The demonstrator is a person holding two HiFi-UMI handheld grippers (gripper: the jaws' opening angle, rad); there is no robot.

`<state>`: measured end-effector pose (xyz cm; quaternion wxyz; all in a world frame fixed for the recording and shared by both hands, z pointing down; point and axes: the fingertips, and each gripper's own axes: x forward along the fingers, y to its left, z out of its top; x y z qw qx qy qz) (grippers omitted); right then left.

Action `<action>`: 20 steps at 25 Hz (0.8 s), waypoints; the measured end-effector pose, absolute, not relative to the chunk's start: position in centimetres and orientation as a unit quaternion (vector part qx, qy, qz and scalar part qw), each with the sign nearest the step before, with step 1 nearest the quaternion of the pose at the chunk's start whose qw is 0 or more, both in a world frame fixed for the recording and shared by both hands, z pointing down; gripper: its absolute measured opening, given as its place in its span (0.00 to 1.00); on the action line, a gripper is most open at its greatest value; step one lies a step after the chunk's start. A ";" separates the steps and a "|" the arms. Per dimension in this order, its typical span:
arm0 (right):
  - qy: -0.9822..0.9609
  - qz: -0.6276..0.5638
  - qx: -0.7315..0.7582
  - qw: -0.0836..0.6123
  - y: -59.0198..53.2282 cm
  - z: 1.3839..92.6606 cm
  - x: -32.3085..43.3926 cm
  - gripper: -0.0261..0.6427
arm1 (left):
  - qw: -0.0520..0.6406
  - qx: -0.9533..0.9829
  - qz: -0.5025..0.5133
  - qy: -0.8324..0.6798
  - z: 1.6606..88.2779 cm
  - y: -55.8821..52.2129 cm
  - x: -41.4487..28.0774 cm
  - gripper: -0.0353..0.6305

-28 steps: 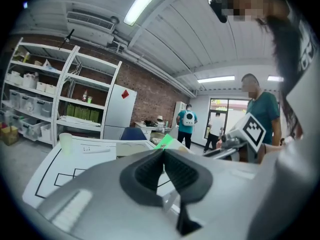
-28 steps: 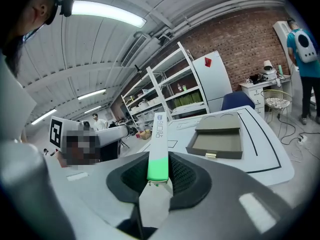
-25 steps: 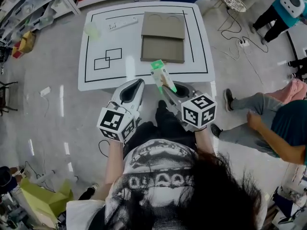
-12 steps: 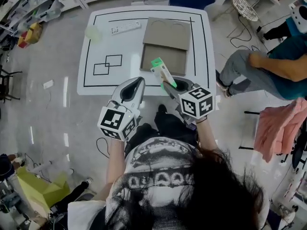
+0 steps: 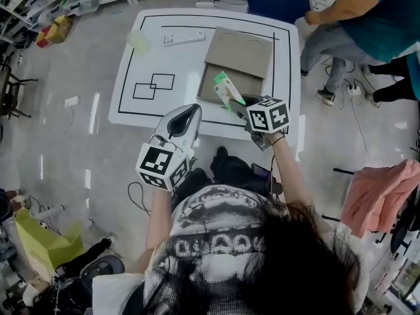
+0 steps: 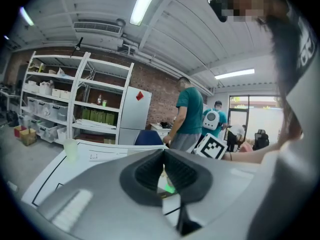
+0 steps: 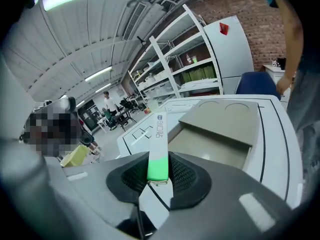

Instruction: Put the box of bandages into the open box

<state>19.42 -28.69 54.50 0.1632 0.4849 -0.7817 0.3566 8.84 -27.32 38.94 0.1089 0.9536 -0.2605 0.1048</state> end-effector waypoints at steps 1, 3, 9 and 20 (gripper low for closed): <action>-0.781 0.358 0.481 0.173 -29.2 55.0 19.7 0.17 | 0.109 0.953 0.104 -0.263 38.9 -27.4 8.8 0.05; -0.780 0.359 0.474 0.194 -30.2 55.9 20.1 0.17 | 0.108 0.951 0.103 -0.270 38.8 -27.6 8.6 0.05; -0.784 0.381 0.435 0.226 -32.6 58.1 19.9 0.17 | 0.107 0.945 0.098 -0.294 38.8 -28.5 8.0 0.05; -0.772 0.476 0.357 0.226 -34.8 62.0 18.9 0.17 | 0.113 0.935 0.101 -0.320 39.4 -29.9 7.1 0.05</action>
